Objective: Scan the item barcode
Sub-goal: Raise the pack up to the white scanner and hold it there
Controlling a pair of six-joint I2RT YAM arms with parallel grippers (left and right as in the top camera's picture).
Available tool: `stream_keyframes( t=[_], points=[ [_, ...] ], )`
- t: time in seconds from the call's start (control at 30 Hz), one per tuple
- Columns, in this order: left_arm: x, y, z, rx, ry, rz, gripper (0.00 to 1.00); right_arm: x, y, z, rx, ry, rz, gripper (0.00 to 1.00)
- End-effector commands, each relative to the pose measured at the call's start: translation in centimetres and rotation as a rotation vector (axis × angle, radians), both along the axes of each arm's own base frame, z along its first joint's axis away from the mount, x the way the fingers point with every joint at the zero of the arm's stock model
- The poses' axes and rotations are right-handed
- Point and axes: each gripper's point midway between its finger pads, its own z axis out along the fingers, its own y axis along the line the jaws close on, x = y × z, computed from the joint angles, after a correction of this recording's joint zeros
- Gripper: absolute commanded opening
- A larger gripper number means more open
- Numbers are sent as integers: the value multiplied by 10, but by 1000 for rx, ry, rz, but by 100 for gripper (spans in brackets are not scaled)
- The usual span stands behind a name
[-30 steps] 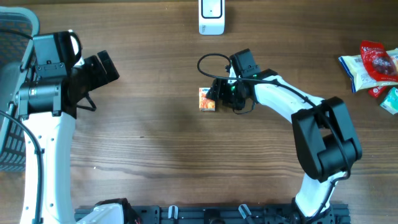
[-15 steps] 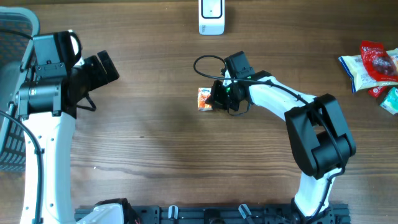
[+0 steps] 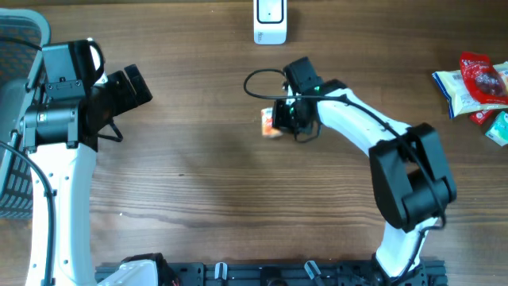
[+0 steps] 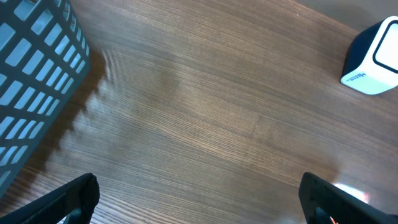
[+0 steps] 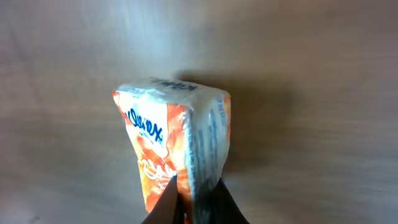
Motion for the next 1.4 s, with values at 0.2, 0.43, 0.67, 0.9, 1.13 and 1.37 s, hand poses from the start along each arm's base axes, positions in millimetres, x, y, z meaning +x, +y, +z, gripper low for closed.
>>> stream_keyframes(
  t=[0.2,0.43,0.67,0.9,1.13,1.37],
  points=[
    [0,1,4,-9,-13,16,100,98,-67,101,-387,-538,-201,4],
    [0,1,4,-9,-13,16,100,152,-51,163,-329,-874,-223,4],
    [0,1,4,-9,-12,16,100,185,-38,200,-250,-1062,-293,4],
    [0,1,4,-9,-12,16,100,229,-18,234,-307,-1146,-221,5],
    [0,1,4,-9,-12,16,100,263,-3,195,-390,-1046,-136,5],
    [0,1,4,-9,-13,16,100,269,-1,143,-461,-966,-67,5]
  ],
)
